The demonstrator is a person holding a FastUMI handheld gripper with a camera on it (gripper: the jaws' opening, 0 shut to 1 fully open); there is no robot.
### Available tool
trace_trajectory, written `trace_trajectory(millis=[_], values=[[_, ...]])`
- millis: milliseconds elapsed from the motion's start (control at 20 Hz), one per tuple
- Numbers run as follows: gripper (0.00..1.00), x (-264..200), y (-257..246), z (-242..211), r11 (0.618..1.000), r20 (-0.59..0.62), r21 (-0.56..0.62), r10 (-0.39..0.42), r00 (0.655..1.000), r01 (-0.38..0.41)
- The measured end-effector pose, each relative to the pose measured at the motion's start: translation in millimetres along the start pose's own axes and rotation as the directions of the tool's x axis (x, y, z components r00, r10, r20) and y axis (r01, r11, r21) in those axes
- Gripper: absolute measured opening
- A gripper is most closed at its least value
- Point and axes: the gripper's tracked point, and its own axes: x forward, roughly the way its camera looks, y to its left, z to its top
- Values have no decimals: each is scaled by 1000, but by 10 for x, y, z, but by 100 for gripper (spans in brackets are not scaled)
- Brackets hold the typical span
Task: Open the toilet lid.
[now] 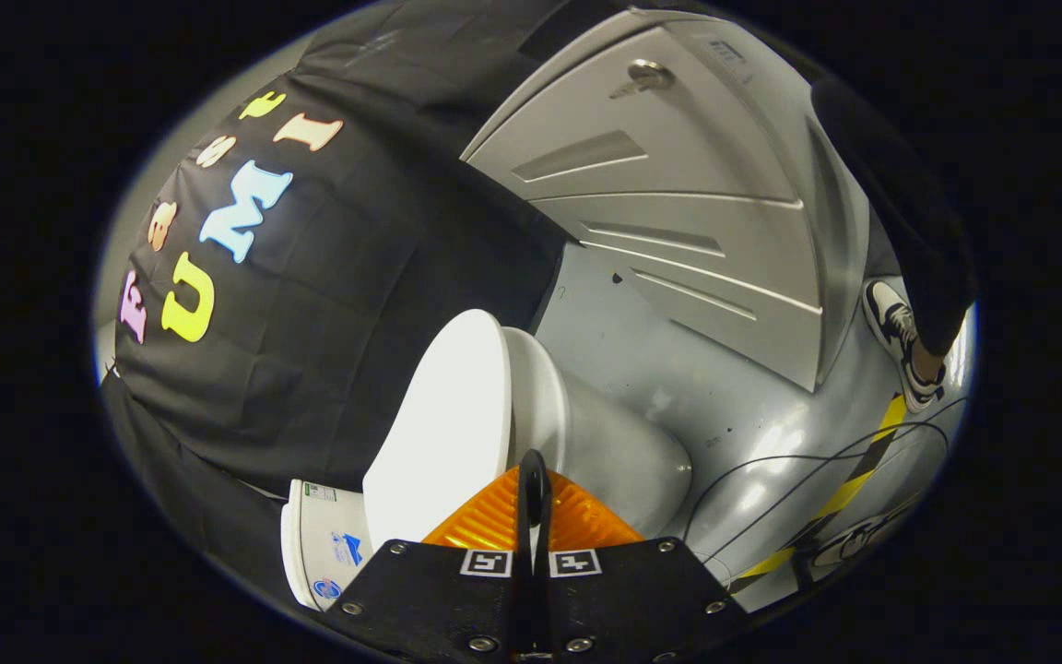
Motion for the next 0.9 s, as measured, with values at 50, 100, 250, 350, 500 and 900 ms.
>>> trace_trajectory(millis=[50,100,250,350,500,900], values=[[0,-35,54,31,1000,3,-20,0,1000,0],[0,-77,116,57,999,6,-43,2,1000,-2],[0,-221,322,136,993,23,-120,9,1000,-6],[0,-309,460,179,985,37,-172,13,999,-6],[0,-422,655,230,970,49,-242,29,998,-16],[0,-646,1049,270,938,87,-347,43,995,-10]])
